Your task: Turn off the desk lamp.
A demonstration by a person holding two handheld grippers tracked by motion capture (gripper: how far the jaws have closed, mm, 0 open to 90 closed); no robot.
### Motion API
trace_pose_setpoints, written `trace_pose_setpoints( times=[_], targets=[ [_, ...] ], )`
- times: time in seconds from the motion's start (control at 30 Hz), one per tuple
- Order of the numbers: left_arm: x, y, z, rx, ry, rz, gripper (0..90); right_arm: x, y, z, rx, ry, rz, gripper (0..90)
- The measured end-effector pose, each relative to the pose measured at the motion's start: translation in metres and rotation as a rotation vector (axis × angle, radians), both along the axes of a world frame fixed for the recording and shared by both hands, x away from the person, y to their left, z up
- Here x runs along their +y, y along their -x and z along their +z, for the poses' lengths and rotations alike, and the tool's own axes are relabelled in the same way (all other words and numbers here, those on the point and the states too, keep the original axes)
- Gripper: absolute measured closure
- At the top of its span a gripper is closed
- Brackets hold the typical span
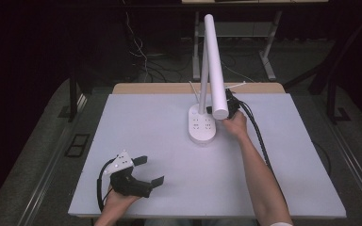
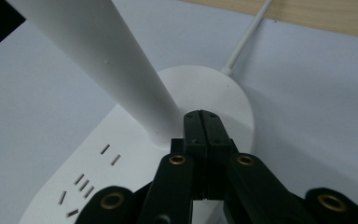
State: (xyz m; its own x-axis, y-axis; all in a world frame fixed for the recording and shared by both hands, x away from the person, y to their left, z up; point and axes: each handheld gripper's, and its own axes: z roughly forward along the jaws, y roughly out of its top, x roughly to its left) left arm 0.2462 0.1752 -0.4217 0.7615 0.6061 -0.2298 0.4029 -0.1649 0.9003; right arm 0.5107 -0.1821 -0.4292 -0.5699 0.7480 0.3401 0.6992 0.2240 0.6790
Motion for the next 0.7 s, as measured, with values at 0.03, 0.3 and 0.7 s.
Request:
trace_pose_setpoints(
  times=[0.03,0.3,0.7],
  targets=[
    [0.0001,0.0,0.0,0.0,0.001,0.0,0.0,-0.0003,-0.0003,0.0,-0.001,-0.002,-0.001,90.0],
    [0.0006,0.0002,0.0001,-0.002,0.002,0.0,0.0,-0.0039,-0.0016,0.0006,0.006,-0.006,-0.011,90.0],
    [-0.0004,0.0005,0.0001,-0.002,-0.002,0.002,0.0,-0.0024,-0.0009,-0.0004,0.0,0.002,-0.017,90.0]
  ],
)
